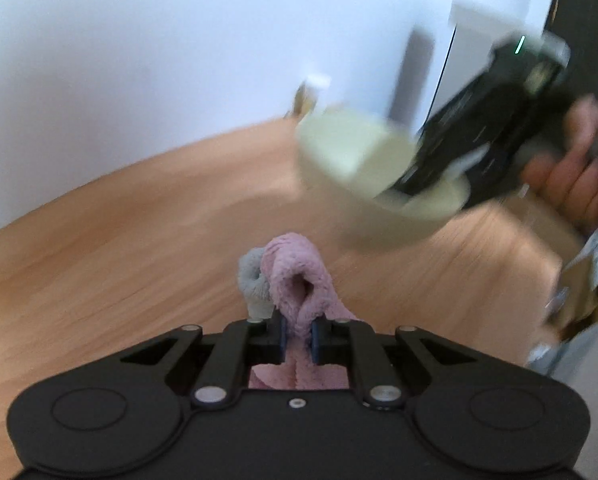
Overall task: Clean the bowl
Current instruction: 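Open the left tool and regrasp the pink cloth below the raised bowl, then wipe the bowl's outer underside with the cloth in the left tool while the right tool holds it up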
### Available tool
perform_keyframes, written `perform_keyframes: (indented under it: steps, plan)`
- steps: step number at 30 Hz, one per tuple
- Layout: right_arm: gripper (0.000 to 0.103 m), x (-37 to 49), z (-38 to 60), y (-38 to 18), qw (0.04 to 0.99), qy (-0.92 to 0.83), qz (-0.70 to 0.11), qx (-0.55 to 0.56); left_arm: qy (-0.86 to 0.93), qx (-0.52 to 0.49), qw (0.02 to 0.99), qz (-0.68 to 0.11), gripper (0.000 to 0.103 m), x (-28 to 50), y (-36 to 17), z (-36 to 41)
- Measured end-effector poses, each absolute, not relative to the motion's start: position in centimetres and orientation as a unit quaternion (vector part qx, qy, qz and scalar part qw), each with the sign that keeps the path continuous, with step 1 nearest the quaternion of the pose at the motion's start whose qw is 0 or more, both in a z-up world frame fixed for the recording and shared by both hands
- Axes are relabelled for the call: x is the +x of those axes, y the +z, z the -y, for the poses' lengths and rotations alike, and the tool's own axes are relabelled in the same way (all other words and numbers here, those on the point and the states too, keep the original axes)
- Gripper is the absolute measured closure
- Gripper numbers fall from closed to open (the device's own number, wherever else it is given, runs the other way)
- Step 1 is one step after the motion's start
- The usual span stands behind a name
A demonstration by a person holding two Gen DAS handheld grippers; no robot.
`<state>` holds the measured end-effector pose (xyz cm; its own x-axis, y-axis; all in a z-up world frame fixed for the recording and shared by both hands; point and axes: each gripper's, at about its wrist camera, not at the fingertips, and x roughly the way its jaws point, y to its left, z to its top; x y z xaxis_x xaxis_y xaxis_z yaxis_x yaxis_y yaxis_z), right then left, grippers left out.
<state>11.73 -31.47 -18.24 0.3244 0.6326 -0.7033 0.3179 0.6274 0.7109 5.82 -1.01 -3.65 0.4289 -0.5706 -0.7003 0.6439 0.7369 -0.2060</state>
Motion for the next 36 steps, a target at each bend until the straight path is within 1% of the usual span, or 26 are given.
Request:
perform_keyframes:
  steps: [3, 9, 14, 19, 29, 36]
  plan:
    - [0.087, 11.5, 31.3, -17.8, 0.709, 0.113, -0.553, 0.422, -0.381, 0.007, 0.842, -0.382, 0.093, 5.2, -1.7, 1.7]
    - [0.087, 11.8, 31.0, -17.1, 0.711, 0.122, -0.546, 0.426, -0.392, -0.022, 0.842, -0.371, 0.093, 3.9, -1.1, 3.8]
    - [0.087, 11.9, 30.5, -16.5, 0.715, 0.138, -0.542, 0.42, -0.396, -0.024, 0.84, -0.369, 0.093, 3.9, -3.1, 5.3]
    - [0.087, 11.8, 30.2, -15.9, 0.719, 0.15, -0.537, 0.415, -0.405, -0.017, 0.838, -0.364, 0.093, 3.9, -3.5, 7.1]
    - [0.087, 11.6, 29.9, -14.9, 0.716, 0.175, -0.535, 0.413, -0.395, -0.005, 0.842, -0.367, 0.093, 3.7, -4.6, 6.0]
    - [0.087, 11.5, 30.0, -14.9, 0.716, 0.18, -0.536, 0.408, -0.382, -0.013, 0.843, -0.378, 0.093, 3.8, -5.5, 5.3]
